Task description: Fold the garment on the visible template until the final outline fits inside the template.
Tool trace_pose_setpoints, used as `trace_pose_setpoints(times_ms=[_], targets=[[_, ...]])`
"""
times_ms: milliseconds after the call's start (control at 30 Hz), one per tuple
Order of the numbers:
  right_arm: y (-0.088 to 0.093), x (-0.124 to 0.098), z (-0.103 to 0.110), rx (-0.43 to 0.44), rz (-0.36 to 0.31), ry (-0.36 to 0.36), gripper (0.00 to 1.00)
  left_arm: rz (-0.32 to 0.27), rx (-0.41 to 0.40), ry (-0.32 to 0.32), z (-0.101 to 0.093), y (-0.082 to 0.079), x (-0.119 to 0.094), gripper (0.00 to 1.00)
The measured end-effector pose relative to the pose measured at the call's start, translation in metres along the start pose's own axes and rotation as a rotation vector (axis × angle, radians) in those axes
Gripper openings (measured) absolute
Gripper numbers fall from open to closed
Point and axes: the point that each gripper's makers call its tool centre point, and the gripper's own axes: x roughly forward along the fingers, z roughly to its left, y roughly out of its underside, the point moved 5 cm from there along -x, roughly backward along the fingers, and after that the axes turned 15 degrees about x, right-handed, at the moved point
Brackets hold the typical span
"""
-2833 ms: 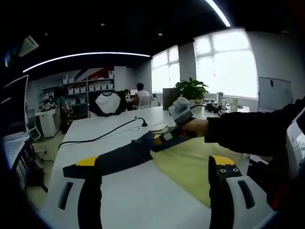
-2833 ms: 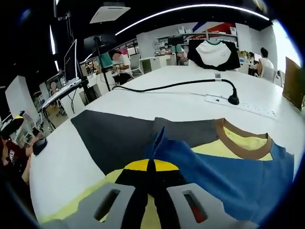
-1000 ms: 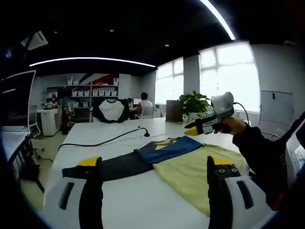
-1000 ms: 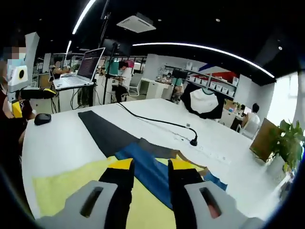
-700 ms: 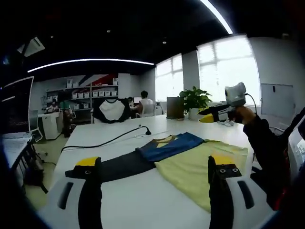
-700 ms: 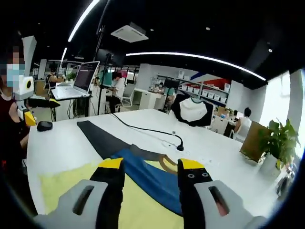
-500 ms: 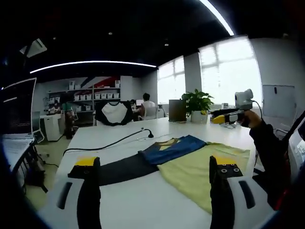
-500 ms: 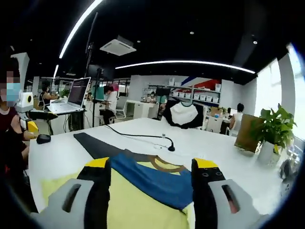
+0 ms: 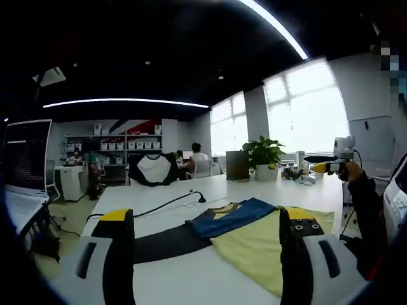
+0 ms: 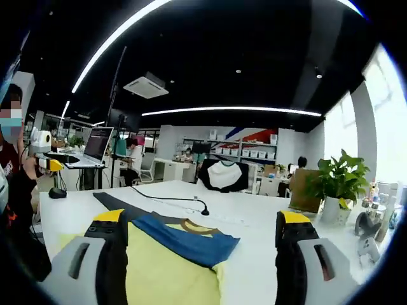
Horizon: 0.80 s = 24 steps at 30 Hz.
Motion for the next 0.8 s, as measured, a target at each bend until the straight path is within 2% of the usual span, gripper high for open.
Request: trace_pose_setpoints(times_ms=[67,200,300,333,367,400,433,467,533,633,700,767,800], targets=[[0.002,-0.01,-0.006,-0.02,-0.006,0.047,1.0,0.023,0.025,-0.014,0.001,0.004,0.002,1.0],[0.01,-0.028,-0.007,-0.012,-0.013,0.043,1.0,0.032,0.008,-0.021,0.004,0.007,0.003,1.0],[0.012,-0.046,-0.009,-0.003,-0.044,0.07,1.0,0.039,0.024,-0.067,0.009,0.008,0.001,1.0],[0.013,-0.05,-0.01,-0.01,-0.045,0.081,1.0,0.041,0.03,-0.081,0.011,0.008,0.0,1.0],[0.013,-0.054,-0.011,-0.025,-0.017,0.11,1.0,0.036,0.037,-0.094,0.013,0.007,-0.001,1.0],[0.011,-0.056,-0.011,-0.064,-0.007,0.118,1.0,0.036,0.04,-0.095,0.014,0.007,-0.001,1.0],[0.009,-0.058,-0.01,-0.094,-0.015,0.12,1.0,0.038,0.036,-0.094,0.014,0.008,-0.001,1.0],[0.009,-0.062,-0.009,-0.086,-0.023,0.135,1.0,0.043,0.026,-0.097,0.016,0.01,-0.002,1.0],[0.009,-0.06,-0.009,-0.065,-0.024,0.147,1.0,0.044,0.017,-0.101,0.018,0.01,-0.001,1.0],[0.012,-0.054,-0.004,-0.034,-0.023,0.137,1.0,0.043,0.011,-0.126,0.031,0.01,0.003,1.0],[0.017,-0.05,-0.003,-0.008,-0.019,0.139,1.0,0.072,0.14,-0.13,0.036,0.014,0.007,1.0],[0.021,-0.048,-0.003,0.005,-0.006,0.152,0.99,0.092,0.156,-0.152,0.038,0.019,0.012,1.0],[0.024,-0.047,-0.001,-0.004,0.006,0.156,0.99,0.084,0.125,-0.136,0.039,0.021,0.018,1.0]])
